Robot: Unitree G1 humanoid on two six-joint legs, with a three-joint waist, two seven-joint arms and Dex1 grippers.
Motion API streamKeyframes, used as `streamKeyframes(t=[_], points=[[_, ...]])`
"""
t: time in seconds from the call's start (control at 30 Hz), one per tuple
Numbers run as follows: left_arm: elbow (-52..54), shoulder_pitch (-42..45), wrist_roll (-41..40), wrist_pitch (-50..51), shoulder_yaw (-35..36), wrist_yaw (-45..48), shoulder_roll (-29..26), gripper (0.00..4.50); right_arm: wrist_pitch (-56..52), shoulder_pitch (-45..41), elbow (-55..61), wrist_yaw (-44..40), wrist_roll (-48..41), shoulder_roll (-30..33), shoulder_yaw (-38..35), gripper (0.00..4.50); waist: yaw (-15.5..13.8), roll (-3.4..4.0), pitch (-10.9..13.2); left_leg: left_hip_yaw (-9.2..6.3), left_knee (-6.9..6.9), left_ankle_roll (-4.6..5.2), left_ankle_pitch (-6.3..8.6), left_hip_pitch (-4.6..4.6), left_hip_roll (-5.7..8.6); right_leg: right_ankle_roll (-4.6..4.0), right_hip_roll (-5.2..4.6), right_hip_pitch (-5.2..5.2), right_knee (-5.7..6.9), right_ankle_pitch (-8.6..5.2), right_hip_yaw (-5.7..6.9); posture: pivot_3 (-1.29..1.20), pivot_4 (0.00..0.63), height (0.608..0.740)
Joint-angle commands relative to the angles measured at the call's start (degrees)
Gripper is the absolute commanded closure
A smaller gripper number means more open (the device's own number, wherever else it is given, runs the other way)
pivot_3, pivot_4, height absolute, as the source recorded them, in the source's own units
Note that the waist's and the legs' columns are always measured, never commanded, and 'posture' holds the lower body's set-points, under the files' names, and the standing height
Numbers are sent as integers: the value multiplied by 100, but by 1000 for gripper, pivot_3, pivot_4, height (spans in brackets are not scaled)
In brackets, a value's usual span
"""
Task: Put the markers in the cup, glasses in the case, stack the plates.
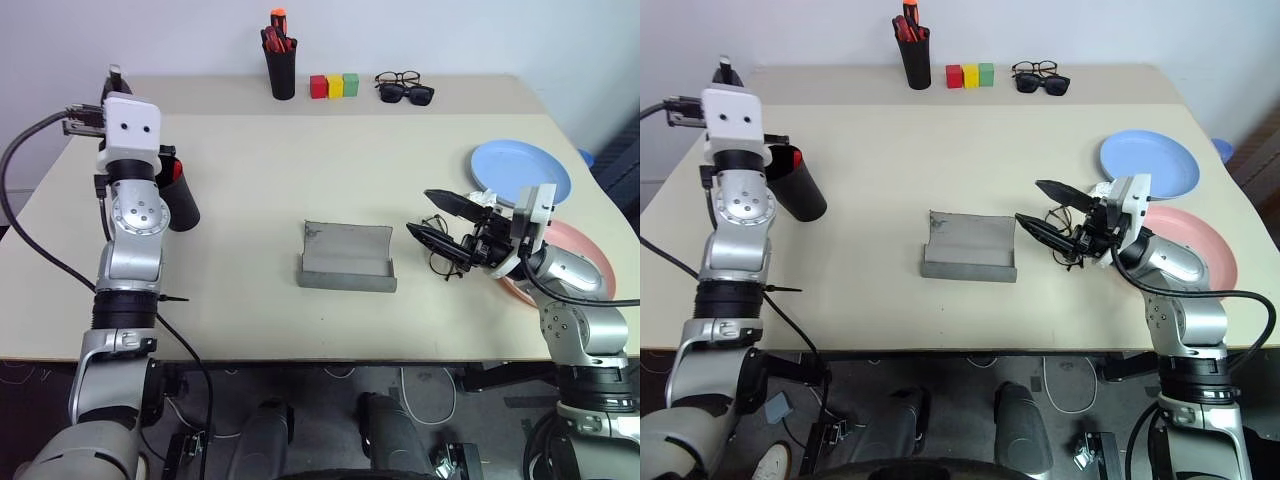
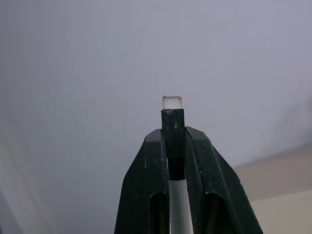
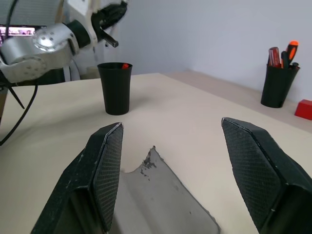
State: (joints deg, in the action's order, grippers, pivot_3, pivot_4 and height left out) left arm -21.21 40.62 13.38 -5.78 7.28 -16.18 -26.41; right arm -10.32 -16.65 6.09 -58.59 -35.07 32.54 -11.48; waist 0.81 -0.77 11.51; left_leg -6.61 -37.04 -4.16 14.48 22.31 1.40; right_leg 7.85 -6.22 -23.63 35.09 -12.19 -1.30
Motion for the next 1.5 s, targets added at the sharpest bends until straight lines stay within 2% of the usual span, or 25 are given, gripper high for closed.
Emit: streamKeyframes(t=[0.03, 0.2, 0.23, 0.37, 0.47, 0.53, 0.6, 0.63, 0.7, 0.77, 0.87, 0.93, 1.07, 1.23, 1.37, 1.43, 1.5], points=[[-311, 157, -21, -276, -16, -41, 96, 4469, 94, 106, 269, 54, -81, 64, -227, 1225, -6, -1, 0, 0, 0, 0, 0, 0, 0, 0, 0, 0, 0, 0, 0, 0, 150, 740], [-542, 2, -48, -497, -52, 76, 234, 4469, 63, 272, 409, 96, -124, 127, -343, 1225, -8, -1, 1, 0, -3, 0, 0, 2, 0, 4, 0, 0, 0, 3, 0, 0, 150, 740], [-541, -32, -29, -577, -67, 83, 245, 3558, 62, 294, 425, 104, -122, 141, -362, 1225, -8, -1, 1, 0, -3, 0, 0, 2, 0, 4, 0, 0, 0, 3, 0, 0, 150, 740], [-3, -237, -360, -553, 74, 329, 412, 1715, 27, 371, 475, 122, -138, 216, -488, 1225, -5, -1, 1, 0, -3, 0, 0, 1, 0, 4, 0, 1, 0, 3, -1, 0, 150, 740], [654, -496, -773, -310, 128, 765, 528, 1715, 22, 435, 483, 112, -146, 266, -556, 1225, -8, -1, 1, 0, -3, 0, 0, 1, 0, 4, 0, 0, 0, 3, 0, 0, 150, 740], [1347, -626, -1225, 231, 68, 1269, 646, 1715, 18, 524, 503, 113, -160, 305, -626, 1225, -10, -1, 1, 0, -3, 0, 0, 2, 0, 4, 0, 1, 0, 3, -1, 0, 150, 740], [2072, -577, -1855, 1538, -142, 1962, 704, 1715, -16, 643, 555, 139, -160, 345, -698, 1225, -30, -1, 1, 0, -5, 0, 0, 3, 0, 4, 0, 3, 0, 3, 0, 0, 150, 740], [2368, -525, -2094, 2128, -327, 2362, 651, 1715, -45, 707, 587, 159, -146, 371, -724, 1225, -31, -1, 1, -1, -8, 0, 0, 2, 0, 4, 0, 5, 0, 3, 0, 0, 150, 740], [2909, -268, -2974, 3686, -959, 3725, 343, 1715, -171, 1020, 763, 176, -127, 476, -818, 1225, -36, -1, 1, -1, -11, 0, 0, -1, 0, 3, 0, 10, 2, 2, 0, 0, 150, 740], [3182, -137, -3486, 4493, -1388, 4606, 131, 1715, -252, 1508, 977, 178, -99, 591, -974, 1225, -22, -1, 0, -2, -12, 0, 0, 4, 1, 4, 0, 12, -1, -1, 2, 0, 150, 740], [3218, -77, -3813, 4943, -1806, 5643, -237, 1715, -289, 2083, 1211, 208, -29, 697, -1136, 1225, 43, 7, -2, 1, -4, 8, 5, 0, 0, 9, -1, 12, -3, -8, 0, 0, 150, 740], [3131, -42, -3743, 4836, -2360, 6603, -641, 1715, -363, 2619, 1431, 289, -56, 679, -1342, 1225, 108, 9, 0, 8, 5, 11, 7, -9, -4, -1, 3, 6, 2, -14, -5, 0, 150, 740], [2537, 287, -3375, 4432, -3116, 7788, -973, 1715, -292, 3239, 1636, 460, -18, 543, -1528, 1225, 135, 8, 0, 5, 0, 11, 7, -9, -20, -30, 20, 5, 8, -32, -5, 0, 150, 740], [1268, 957, -2714, 3712, -3825, 8755, -705, 1715, -27, 3686, 1784, 670, 68, 246, -1627, 1225, 94, 3, 1, 5, -24, 11, 7, -1, -20, -30, 20, 14, -9, -32, -6, 0, 150, 740], [-22, 1472, -2017, 2939, -4278, 9046, -110, 1715, 201, 3875, 1848, 766, 121, 71, -1659, 1225, -6, 6, 1, 5, -9, 12, 8, 6, -20, -27, 21, 4, -13, -35, -7, 0, 150, 740], [-553, 1702, -1787, 2679, -4375, 9158, 205, 2233, 306, 3990, 1888, 805, 132, 0, -1699, 1225, -29, 5, 1, 4, -3, 15, 10, 11, -20, -28, 22, -2, -12, -35, -7, 0, 150, 740], [-880, 1837, -1627, 2458, -4387, 9336, 391, 3105, 399, 4097, 1912, 819, 140, -52, -1730, 1225, -30, 4, 2, 4, -4, 20, 13, 16, -19, -30, 22, -3, -14, -33, -7, 0, 150, 740]])
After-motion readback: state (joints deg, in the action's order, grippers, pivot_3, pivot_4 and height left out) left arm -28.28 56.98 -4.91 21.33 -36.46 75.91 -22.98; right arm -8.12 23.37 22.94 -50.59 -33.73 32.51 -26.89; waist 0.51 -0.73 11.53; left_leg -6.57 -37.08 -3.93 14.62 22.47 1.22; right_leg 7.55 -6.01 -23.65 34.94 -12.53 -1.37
